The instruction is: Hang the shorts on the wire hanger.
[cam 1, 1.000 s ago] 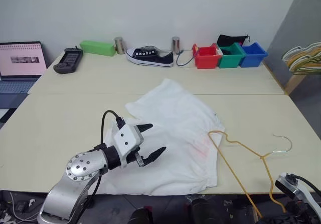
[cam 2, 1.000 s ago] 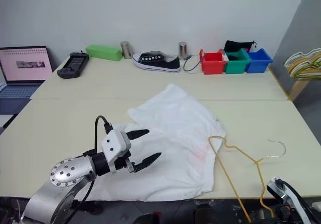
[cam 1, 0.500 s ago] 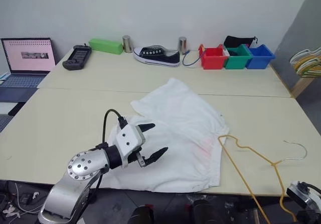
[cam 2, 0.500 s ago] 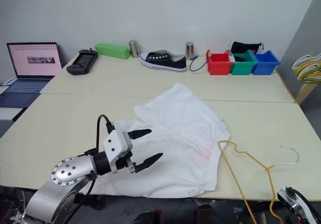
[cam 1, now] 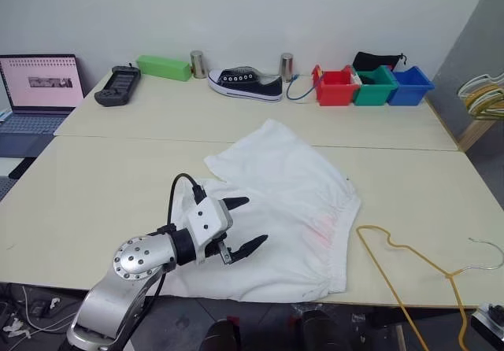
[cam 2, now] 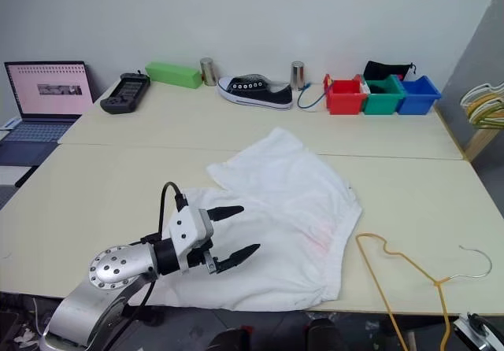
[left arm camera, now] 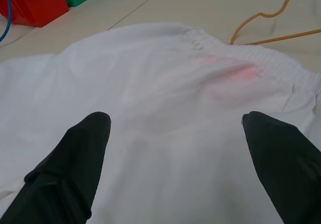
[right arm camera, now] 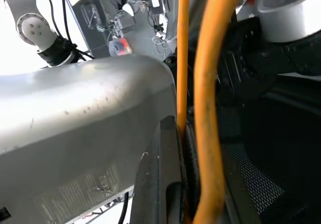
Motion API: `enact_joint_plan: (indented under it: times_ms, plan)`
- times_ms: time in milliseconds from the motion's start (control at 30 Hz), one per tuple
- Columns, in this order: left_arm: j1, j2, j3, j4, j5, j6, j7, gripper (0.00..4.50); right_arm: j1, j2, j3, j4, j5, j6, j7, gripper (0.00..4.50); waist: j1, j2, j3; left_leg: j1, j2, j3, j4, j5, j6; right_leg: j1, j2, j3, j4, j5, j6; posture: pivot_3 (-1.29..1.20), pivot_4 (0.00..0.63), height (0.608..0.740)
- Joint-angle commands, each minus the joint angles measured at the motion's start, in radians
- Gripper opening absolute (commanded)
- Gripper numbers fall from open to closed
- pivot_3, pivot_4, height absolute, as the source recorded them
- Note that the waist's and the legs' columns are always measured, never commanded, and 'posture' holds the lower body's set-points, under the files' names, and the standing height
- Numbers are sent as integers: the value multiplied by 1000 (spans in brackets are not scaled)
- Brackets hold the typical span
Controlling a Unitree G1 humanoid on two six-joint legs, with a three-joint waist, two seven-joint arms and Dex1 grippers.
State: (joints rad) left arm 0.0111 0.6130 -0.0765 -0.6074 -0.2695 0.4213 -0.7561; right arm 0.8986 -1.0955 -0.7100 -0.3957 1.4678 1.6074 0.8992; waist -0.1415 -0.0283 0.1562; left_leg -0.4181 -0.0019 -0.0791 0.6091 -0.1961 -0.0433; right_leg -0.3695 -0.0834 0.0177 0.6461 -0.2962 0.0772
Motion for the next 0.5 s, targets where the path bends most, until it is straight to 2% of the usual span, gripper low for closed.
enact_joint_plan:
  times_ms: [33,367,500]
  plan:
    - [-16,-2,-5,3,-5,-28,-4,4468,-14,11,-24,-44,73,4,-12,0,-1,0,1,0,0,0,0,0,0,0,0,0,0,0,0,-356,144,740]
    - [-37,1,-8,24,2,-42,-1,4468,-58,16,92,-65,225,-92,-170,0,-2,0,3,-1,0,1,0,0,0,0,0,0,0,0,0,-359,140,740]
    - [-23,12,1,17,-1,-44,-4,4468,-34,7,97,-60,270,-117,-206,0,0,1,3,-1,0,1,0,0,0,-1,0,0,0,0,0,-350,143,740]
